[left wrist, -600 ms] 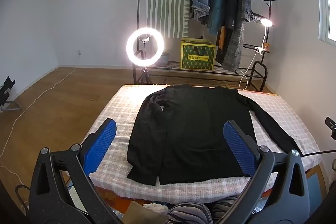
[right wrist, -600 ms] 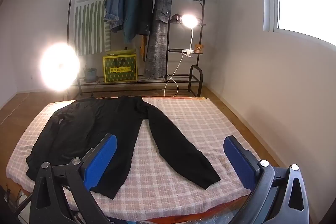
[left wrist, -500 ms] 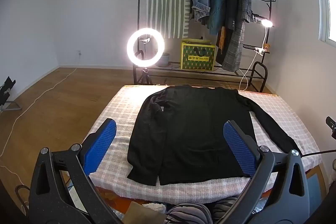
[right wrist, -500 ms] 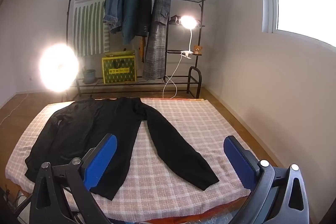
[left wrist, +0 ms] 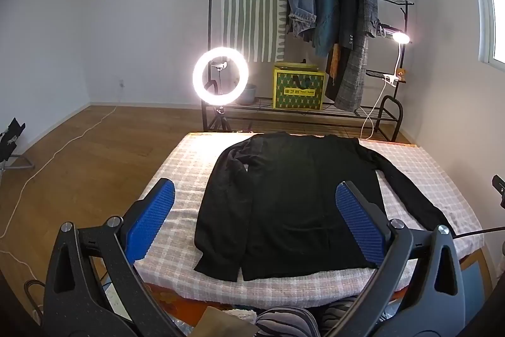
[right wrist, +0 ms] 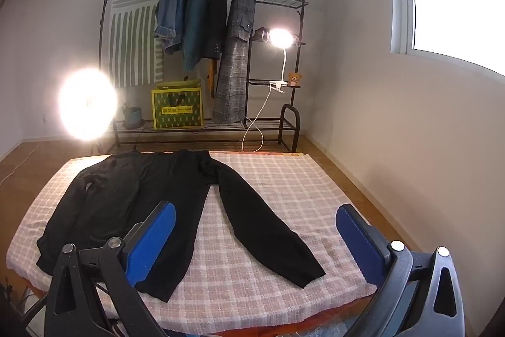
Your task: Fold large clothes
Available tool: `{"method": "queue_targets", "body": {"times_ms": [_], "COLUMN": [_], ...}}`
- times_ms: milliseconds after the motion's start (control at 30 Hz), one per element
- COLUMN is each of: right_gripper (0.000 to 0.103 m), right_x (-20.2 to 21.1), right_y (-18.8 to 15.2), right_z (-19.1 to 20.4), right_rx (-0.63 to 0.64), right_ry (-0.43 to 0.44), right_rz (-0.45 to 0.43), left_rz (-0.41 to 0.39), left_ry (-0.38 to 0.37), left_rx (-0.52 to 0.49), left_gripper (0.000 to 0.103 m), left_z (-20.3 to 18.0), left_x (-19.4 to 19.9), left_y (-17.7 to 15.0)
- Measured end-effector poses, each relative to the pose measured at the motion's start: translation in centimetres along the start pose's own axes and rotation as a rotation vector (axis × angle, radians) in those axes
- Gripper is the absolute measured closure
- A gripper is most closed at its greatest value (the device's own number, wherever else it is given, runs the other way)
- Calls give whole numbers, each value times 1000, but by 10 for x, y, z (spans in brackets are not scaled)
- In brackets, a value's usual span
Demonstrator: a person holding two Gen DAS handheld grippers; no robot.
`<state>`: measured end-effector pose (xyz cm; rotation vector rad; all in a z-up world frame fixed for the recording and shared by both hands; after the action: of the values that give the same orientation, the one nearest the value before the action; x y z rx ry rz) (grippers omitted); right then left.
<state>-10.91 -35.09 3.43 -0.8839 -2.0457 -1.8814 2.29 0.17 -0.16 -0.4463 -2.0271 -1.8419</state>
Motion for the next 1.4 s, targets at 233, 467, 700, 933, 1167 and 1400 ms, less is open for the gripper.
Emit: {"method": "queue_targets", "body": {"times_ms": [233,467,700,933,1167,1400], "right_gripper": [0,0,0,0,0,0], "right_x": [6,8,7,6,5,6], "right_y": [0,0,0,-1,-4,-5], "right_z": [0,-2,-3,-3,-5,-6], "right_rx": [2,-7,-15,-21,-32,-37], "right_ry": [-4,-4,-6,-8,-11,-18], "right_rz": [-15,-13,-11,-11,-7,-2], "left_rz": [-17,-20,-28,-32,-32,-34], "left_ry": [6,6,7,9,9,11], "left_rx": [17,16,12,10,11,7], "left_gripper": [0,0,0,0,0,0], "left_z": [9,9,10,7,7,4], "left_x": [8,9,13,16,17,18], "left_y": [2,3,7,9,10,8]}}
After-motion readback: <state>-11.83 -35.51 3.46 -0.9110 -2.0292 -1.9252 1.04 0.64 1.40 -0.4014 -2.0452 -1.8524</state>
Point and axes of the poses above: each gripper's, at about its wrist camera, not at the fingertips, and x roughly against the way its jaws point, z to its left, y to its top, the point moved 3 cm from there along -x, roughly the way its jaws point, and after that the axes turned 3 degrees about x, right-handed, at the moved point
